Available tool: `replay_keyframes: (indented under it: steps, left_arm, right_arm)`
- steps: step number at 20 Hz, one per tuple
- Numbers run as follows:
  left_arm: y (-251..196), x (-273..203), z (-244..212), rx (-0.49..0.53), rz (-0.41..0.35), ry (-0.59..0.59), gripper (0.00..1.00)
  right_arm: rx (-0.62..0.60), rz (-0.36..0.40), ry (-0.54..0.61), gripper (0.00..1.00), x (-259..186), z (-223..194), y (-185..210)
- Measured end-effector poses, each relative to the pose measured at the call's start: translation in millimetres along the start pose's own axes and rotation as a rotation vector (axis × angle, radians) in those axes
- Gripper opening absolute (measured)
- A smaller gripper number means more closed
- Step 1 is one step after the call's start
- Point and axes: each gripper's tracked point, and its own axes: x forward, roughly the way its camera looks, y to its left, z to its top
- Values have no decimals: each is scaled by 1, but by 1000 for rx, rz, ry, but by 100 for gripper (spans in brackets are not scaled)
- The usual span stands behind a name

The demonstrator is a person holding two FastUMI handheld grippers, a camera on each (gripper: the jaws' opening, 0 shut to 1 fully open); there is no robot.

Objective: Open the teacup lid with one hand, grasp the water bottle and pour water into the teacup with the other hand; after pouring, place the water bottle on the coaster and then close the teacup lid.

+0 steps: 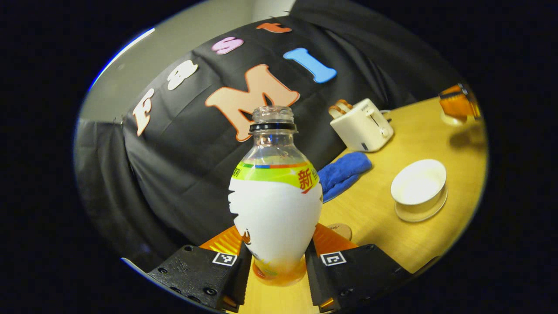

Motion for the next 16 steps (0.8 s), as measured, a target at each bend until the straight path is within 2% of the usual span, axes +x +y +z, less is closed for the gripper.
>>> replay_keyframes:
  steps: [3,5,12,16]
  left_arm:
    - [-10,6,4,200,-13,-10,54]
    - [-15,8,0,296,-21,-9,52]
    - [-22,20,-18,553,-70,33,53]
    - [-24,21,-17,667,-98,50,53]
  right_arm:
    - [-1,-8,-1,31,1,-1,-3]
    - [-1,-11,-3,31,1,-1,-5]
    - [-1,-14,-4,30,3,-1,-8]
    - [-1,-15,-5,30,3,-1,-8]
